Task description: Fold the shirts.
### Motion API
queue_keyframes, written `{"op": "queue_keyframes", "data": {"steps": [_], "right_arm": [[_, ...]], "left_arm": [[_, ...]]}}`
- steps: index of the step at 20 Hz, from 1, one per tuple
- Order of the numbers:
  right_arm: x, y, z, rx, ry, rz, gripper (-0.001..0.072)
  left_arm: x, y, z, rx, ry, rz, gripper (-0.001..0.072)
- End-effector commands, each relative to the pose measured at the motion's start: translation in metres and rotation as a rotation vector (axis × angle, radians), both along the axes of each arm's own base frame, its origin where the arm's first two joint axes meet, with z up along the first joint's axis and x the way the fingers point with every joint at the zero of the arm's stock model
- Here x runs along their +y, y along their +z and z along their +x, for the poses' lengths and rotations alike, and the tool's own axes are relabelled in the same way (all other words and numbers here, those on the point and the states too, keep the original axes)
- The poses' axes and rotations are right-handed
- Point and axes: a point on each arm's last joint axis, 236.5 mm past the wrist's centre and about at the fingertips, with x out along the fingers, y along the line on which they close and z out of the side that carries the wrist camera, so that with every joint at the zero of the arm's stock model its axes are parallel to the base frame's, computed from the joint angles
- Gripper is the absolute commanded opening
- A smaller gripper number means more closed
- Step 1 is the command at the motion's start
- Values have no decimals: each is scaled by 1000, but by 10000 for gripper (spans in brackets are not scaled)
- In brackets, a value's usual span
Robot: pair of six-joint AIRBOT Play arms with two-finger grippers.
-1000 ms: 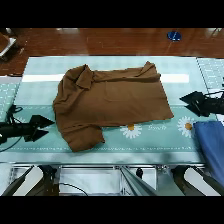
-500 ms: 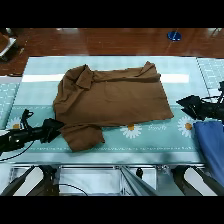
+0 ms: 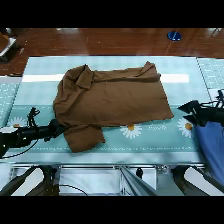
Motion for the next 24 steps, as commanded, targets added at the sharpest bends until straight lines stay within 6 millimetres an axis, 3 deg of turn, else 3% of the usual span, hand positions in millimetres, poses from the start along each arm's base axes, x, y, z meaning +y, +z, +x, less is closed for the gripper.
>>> {"op": "queue_keyframes", "data": {"steps": [1,7,8,10,11,12,14,16,17,19,21,22,24], "right_arm": [[18,-30,-13,122,47,78,616],[55,-35,28,97,167,122,607],[61,-37,34,101,184,121,535],[71,-38,45,99,224,116,245],[76,-37,51,93,250,115,57],[81,-30,59,77,281,116,23],[84,8,86,-8,348,104,23],[80,92,128,-202,416,48,22],[75,142,147,-316,426,-11,22],[67,263,172,-591,423,-156,22],[63,387,170,-857,336,-264,22],[66,443,154,-982,314,-318,22],[72,514,111,-1140,298,-427,22]], "left_arm": [[-1,0,0,0,-8,0,27],[-1,0,-1,1,-9,-2,27],[-1,0,0,0,-10,-1,27],[2,-1,2,-6,-1,12,27],[3,0,5,-14,12,11,27],[3,7,15,-36,31,-2,27],[5,48,52,-149,59,-52,27],[11,136,107,-393,69,-99,26],[16,198,133,-549,79,-103,26],[27,326,160,-867,75,-38,26],[41,433,157,-1129,54,206,26],[45,477,148,-1199,82,275,25],[46,551,113,-1304,106,423,26]]}}
